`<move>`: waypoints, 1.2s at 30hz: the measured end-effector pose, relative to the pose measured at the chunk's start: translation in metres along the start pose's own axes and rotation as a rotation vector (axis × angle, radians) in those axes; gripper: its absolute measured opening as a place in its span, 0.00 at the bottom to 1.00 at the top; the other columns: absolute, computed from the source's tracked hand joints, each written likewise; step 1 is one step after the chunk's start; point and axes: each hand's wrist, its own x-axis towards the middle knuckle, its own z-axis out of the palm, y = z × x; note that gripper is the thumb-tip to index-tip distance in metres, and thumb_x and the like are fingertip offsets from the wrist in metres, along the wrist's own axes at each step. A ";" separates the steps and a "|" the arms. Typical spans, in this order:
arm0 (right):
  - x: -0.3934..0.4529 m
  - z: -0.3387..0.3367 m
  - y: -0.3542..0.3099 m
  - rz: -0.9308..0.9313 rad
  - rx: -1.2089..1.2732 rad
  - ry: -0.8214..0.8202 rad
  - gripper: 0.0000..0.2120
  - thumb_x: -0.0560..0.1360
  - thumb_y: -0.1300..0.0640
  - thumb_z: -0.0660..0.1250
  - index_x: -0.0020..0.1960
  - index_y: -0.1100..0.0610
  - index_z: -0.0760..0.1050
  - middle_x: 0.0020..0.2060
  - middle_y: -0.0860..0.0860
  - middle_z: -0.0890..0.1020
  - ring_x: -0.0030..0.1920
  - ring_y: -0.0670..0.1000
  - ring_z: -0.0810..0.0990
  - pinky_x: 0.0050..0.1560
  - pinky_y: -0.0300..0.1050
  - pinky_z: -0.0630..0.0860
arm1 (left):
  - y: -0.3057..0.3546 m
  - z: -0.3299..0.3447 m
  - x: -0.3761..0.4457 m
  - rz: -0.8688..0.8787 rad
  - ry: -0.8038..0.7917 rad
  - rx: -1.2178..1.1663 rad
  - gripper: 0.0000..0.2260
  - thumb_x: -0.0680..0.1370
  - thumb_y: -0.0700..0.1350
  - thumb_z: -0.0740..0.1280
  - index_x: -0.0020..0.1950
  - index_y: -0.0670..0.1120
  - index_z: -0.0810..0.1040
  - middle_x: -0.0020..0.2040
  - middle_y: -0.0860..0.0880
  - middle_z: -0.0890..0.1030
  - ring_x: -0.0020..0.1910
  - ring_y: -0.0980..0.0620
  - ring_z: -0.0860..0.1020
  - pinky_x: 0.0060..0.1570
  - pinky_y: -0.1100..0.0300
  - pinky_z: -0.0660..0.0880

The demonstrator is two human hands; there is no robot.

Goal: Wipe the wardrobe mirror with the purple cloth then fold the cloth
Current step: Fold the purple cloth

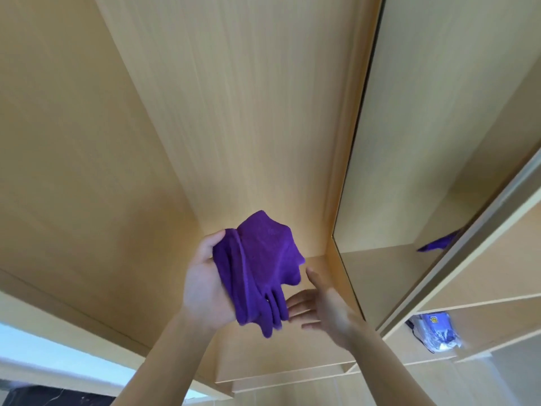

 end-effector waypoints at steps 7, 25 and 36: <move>0.017 0.000 -0.040 -0.301 0.357 0.080 0.21 0.79 0.41 0.64 0.46 0.59 0.83 0.49 0.55 0.85 0.51 0.53 0.83 0.61 0.51 0.74 | 0.010 0.000 -0.005 -0.038 -0.117 0.214 0.38 0.79 0.66 0.61 0.77 0.37 0.69 0.76 0.34 0.70 0.74 0.34 0.71 0.73 0.39 0.67; 0.037 0.029 -0.046 -0.139 -0.018 0.061 0.07 0.76 0.65 0.67 0.52 0.63 0.80 0.45 0.58 0.83 0.44 0.55 0.80 0.44 0.46 0.76 | 0.020 -0.027 -0.007 0.177 0.438 0.771 0.14 0.71 0.53 0.66 0.48 0.44 0.81 0.40 0.48 0.84 0.41 0.49 0.83 0.47 0.54 0.75; 0.031 -0.002 -0.100 -0.533 -0.707 0.427 0.12 0.76 0.64 0.63 0.45 0.52 0.82 0.39 0.46 0.82 0.43 0.48 0.79 0.40 0.36 0.73 | 0.044 -0.095 0.006 0.148 0.903 1.051 0.04 0.68 0.44 0.70 0.38 0.44 0.82 0.37 0.48 0.80 0.41 0.43 0.80 0.46 0.51 0.81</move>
